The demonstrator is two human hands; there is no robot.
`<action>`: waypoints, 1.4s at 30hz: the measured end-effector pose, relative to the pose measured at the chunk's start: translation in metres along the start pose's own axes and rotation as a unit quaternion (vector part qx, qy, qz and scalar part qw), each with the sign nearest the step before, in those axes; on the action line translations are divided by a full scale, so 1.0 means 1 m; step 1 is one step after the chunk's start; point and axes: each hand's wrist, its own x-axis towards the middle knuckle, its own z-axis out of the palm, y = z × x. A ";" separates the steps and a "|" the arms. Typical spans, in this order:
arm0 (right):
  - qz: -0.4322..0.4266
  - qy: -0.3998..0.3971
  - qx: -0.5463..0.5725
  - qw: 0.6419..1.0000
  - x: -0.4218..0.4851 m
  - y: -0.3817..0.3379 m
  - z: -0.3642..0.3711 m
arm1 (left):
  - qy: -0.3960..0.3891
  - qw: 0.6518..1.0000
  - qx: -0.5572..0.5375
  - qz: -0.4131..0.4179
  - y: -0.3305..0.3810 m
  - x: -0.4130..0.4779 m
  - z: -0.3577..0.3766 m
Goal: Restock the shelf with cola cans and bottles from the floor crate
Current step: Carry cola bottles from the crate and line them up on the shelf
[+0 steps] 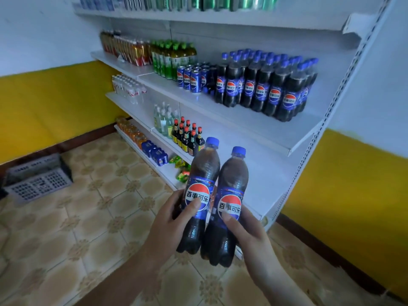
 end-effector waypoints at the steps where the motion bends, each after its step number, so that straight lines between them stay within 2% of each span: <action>1: -0.009 -0.011 -0.007 1.000 0.010 -0.007 -0.007 | -0.005 1.000 -0.004 0.001 0.003 0.010 0.004; 9: -0.084 -0.007 -0.018 0.996 0.073 -0.039 -0.040 | -0.077 0.993 0.066 0.068 0.018 0.101 0.022; 12: -0.106 0.012 -0.032 0.994 0.100 -0.045 -0.046 | -0.114 0.985 0.104 0.082 0.022 0.139 0.020; 18: -0.162 0.065 -0.078 0.981 0.176 -0.050 -0.056 | -0.187 0.967 0.110 0.130 0.022 0.232 0.024; 28: -0.161 0.172 -0.179 0.955 0.327 -0.068 -0.036 | -0.252 0.945 0.129 0.166 0.014 0.429 0.017; 32: -0.173 0.213 -0.191 0.942 0.366 -0.081 -0.038 | -0.279 0.933 0.141 0.180 0.022 0.480 0.029; 36: -0.170 0.251 -0.251 0.919 0.400 -0.092 -0.053 | -0.281 0.920 0.166 0.217 0.034 0.528 0.046; 42: -0.171 0.275 -0.272 0.906 0.440 -0.082 -0.070 | -0.307 0.903 0.204 0.221 0.021 0.577 0.066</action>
